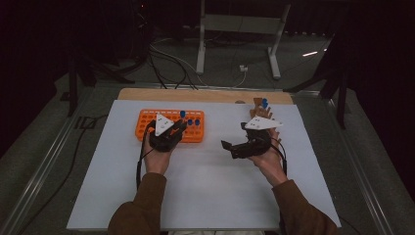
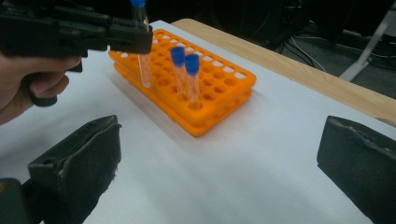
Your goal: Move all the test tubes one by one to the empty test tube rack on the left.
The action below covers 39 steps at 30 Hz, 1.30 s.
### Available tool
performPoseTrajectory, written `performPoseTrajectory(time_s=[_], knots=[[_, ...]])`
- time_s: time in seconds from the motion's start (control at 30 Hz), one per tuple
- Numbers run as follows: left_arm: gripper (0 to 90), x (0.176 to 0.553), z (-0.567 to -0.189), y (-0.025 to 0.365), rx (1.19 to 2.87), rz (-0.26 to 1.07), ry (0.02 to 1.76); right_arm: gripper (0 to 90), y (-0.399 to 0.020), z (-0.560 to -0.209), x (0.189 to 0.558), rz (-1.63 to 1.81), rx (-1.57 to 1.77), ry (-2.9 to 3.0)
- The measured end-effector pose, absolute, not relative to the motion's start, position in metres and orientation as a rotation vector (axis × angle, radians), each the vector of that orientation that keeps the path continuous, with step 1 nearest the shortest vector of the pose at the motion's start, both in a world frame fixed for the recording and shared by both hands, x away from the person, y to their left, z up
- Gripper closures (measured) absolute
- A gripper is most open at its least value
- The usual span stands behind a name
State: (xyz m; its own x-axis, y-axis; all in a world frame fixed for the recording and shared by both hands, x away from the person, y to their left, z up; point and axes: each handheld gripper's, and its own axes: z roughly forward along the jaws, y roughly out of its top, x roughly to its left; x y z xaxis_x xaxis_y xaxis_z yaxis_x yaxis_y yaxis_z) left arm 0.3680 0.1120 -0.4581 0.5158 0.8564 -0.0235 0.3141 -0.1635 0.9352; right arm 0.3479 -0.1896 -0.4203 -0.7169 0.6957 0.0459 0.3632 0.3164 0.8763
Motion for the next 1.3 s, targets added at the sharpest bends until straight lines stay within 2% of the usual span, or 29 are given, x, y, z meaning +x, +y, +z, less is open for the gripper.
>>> performPoseTrajectory(time_s=[0.43, 0.7, 0.97, 1.3], knots=[[78.3, 0.384, -0.47, 0.11, 1.694, 0.695, 1.07, 0.0, -0.216, -0.434, 0.331, 1.416, 1.005, 2.209], [78.2, 0.392, -0.477, 0.107, 1.665, 0.664, 1.098, 0.0, -0.221, -0.435, 0.328, 1.453, 1.016, 2.195], [78.2, 0.396, -0.493, 0.097, 1.83, 0.668, 1.1, 0.0, -0.223, -0.435, 0.327, 1.464, 1.014, 2.19], [78.8, 0.397, -0.497, 0.093, 1.91, 0.653, 1.117, 0.0, -0.222, -0.436, 0.327, 1.468, 1.012, 2.2]])
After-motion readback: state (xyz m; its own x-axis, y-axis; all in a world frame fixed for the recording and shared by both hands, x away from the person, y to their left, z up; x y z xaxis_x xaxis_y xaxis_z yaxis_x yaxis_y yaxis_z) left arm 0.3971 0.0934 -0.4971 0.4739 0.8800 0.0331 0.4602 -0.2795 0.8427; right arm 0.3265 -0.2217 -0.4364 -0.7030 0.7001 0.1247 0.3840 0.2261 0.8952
